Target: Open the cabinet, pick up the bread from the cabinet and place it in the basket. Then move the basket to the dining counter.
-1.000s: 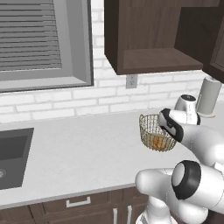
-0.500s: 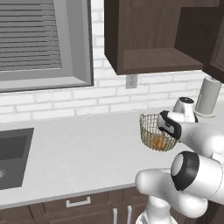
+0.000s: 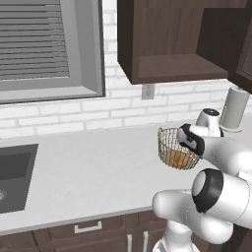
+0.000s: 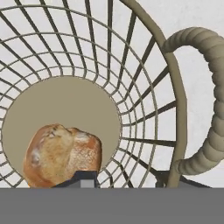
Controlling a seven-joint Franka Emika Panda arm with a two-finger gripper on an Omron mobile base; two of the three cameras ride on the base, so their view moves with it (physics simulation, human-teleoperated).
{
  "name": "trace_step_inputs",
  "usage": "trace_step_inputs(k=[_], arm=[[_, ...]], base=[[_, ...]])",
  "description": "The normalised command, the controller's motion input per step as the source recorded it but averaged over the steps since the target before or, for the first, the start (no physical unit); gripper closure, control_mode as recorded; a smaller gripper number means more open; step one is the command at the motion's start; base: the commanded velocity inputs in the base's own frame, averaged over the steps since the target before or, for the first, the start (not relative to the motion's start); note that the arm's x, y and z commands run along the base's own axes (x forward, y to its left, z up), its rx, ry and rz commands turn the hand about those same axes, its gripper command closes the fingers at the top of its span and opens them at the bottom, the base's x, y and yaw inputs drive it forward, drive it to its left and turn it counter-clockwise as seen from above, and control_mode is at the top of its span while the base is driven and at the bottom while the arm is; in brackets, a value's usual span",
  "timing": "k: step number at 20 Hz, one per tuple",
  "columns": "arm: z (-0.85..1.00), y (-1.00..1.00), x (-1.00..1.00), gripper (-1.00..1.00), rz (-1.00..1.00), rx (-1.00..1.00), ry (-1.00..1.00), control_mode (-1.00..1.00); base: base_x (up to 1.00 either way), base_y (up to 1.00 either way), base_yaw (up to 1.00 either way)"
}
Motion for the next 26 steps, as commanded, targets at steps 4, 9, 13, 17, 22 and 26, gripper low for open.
trace_step_inputs(k=[4, 9, 13, 17, 22, 26], arm=[[-0.08, 0.0, -0.05, 1.0, 0.02, 0.0, 0.0, -1.0], [0.4, 0.18, -0.11, 1.0, 0.0, 0.0, 0.0, -1.0], [0.74, 0.18, -0.42, 1.0, 0.0, 0.0, 0.0, -1.0], [0.71, 0.19, -0.36, 1.0, -0.01, 0.0, 0.0, -1.0], [0.6, 0.11, -0.22, 1.0, -0.07, 0.02, 0.0, -1.0], [0.79, 0.0, -0.21, 1.0, -0.12, 0.05, 0.0, -1.0]], base=[[0.0, 0.0, 0.0], [0.0, 0.0, 0.0], [0.0, 0.0, 0.0], [0.0, 0.0, 0.0], [0.0, 0.0, 0.0], [0.0, 0.0, 0.0]])
